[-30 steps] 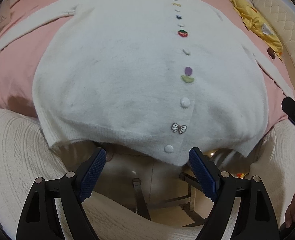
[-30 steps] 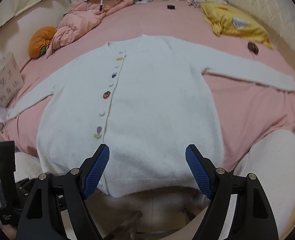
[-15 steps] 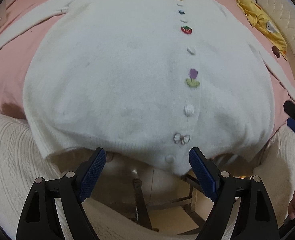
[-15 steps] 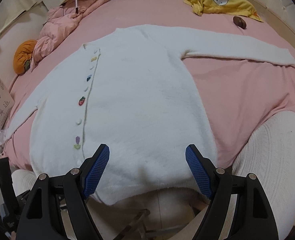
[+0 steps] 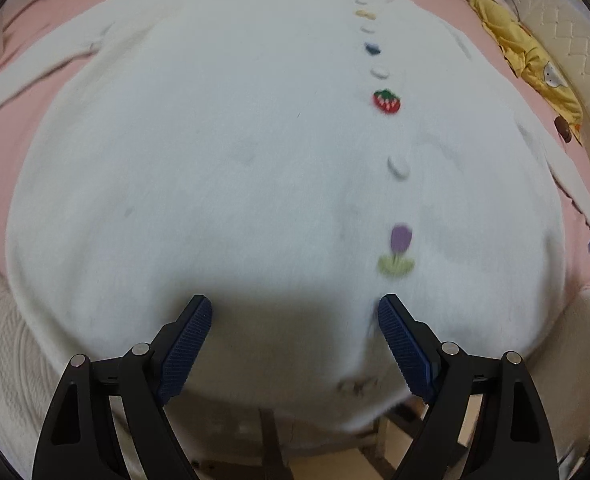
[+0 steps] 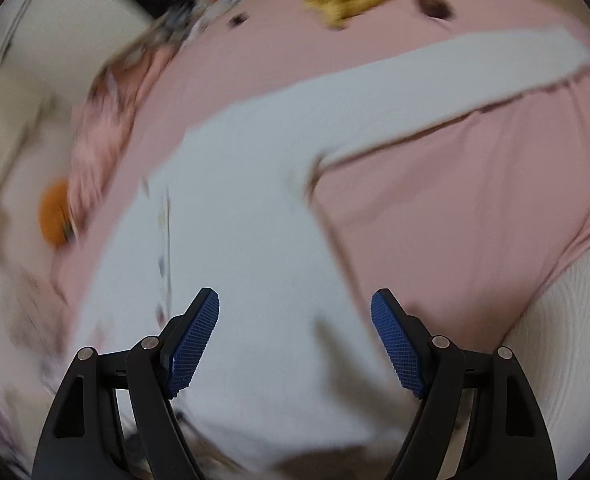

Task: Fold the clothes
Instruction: 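Move the right gripper to the sleeve cuff and grasp it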

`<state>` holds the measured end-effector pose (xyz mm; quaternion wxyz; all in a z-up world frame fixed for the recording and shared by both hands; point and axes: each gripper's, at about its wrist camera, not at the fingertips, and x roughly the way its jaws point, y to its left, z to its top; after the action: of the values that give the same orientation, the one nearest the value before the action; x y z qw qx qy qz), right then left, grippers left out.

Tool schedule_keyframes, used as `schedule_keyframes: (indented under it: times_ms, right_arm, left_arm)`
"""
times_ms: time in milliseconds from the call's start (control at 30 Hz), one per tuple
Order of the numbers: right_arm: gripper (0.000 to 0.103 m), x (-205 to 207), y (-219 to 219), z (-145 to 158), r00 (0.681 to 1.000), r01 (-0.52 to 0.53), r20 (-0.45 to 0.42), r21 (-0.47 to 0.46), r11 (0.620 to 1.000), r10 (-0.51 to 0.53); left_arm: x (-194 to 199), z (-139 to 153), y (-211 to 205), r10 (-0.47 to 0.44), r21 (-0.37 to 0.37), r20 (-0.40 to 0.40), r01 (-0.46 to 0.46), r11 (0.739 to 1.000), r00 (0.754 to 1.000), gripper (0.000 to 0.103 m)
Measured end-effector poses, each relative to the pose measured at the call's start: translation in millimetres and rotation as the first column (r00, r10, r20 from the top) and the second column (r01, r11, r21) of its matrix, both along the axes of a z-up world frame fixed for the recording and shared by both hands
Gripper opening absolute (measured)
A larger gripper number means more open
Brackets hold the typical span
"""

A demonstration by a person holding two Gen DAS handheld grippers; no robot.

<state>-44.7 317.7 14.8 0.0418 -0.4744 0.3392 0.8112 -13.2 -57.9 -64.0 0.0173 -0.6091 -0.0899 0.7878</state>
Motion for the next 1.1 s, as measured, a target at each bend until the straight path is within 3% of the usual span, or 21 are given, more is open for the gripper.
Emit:
schedule_keyframes:
  times_ms: [100, 167, 233, 333, 467, 633, 767, 867, 1000, 1067, 1100]
  right_arm:
    - [0.079, 0.8, 60.0, -4.8, 0.985, 0.154, -0.058, -0.138, 0.978, -0.164]
    - [0.079, 3.4, 102.8, -9.6, 0.956, 0.255, -0.084, -0.236, 0.938, -0.281]
    - [0.079, 10.2, 151.8, -17.6, 0.903, 0.368, -0.092, -0.334, 0.868, -0.419]
    - [0.079, 19.8, 210.9, -23.8, 0.813, 0.495, -0.105, -0.393, 0.775, -0.573]
    - [0.079, 25.6, 270.0, -36.3, 0.728, 0.59, -0.085, -0.427, 0.685, -0.68]
    - [0.079, 9.3, 299.4, -45.7, 0.74, 0.609, -0.052, -0.373, 0.7, -0.671]
    - [0.079, -5.3, 320.5, -71.6, 0.746, 0.619, 0.002, -0.374, 0.691, -0.666]
    - [0.079, -13.7, 330.4, -71.7, 0.739, 0.611, -0.031, -0.388, 0.69, -0.673]
    - [0.079, -31.1, 343.4, -58.9, 0.76, 0.578, -0.122, -0.319, 0.751, -0.638]
    - [0.068, -34.9, 347.9, -71.4, 0.77, 0.577, -0.097, -0.319, 0.752, -0.631]
    - [0.042, -33.2, 347.6, -73.2, 0.77, 0.578, -0.099, -0.313, 0.754, -0.631]
  left_arm:
    - [-4.9, -5.9, 4.7, -0.018, -0.028, -0.026, 0.017, 0.999, 1.0, 0.099]
    - [-6.6, -10.2, 4.6, -0.023, -0.04, -0.032, 0.022, 0.999, 0.999, 0.103]
    - [-8.1, -13.6, 3.6, -0.025, -0.047, -0.037, 0.024, 0.999, 0.999, 0.103]
    - [-8.3, -14.3, -0.6, -0.017, -0.033, -0.047, 0.015, 0.999, 0.999, 0.103]
    - [-8.3, -15.4, -0.1, -0.017, -0.048, -0.05, 0.015, 0.999, 0.999, 0.103]
    - [-7.1, -15.6, -2.4, -0.016, -0.053, -0.048, 0.013, 0.999, 0.999, 0.103]
    - [-5.2, -16.1, -0.7, -0.014, -0.055, -0.047, 0.012, 0.998, 0.999, 0.103]
    - [-5.3, -15.9, -0.3, -0.013, -0.057, -0.045, 0.011, 0.998, 0.999, 0.103]
    - [-2.9, -16.6, 0.6, -0.011, -0.061, -0.042, 0.009, 0.998, 0.999, 0.103]
    - [-20.6, -18.5, 13.1, -0.009, -0.064, -0.04, 0.006, 0.998, 0.999, 0.103]
    - [-22.6, -19.7, 17.1, -0.008, -0.065, -0.04, 0.005, 0.998, 0.999, 0.103]
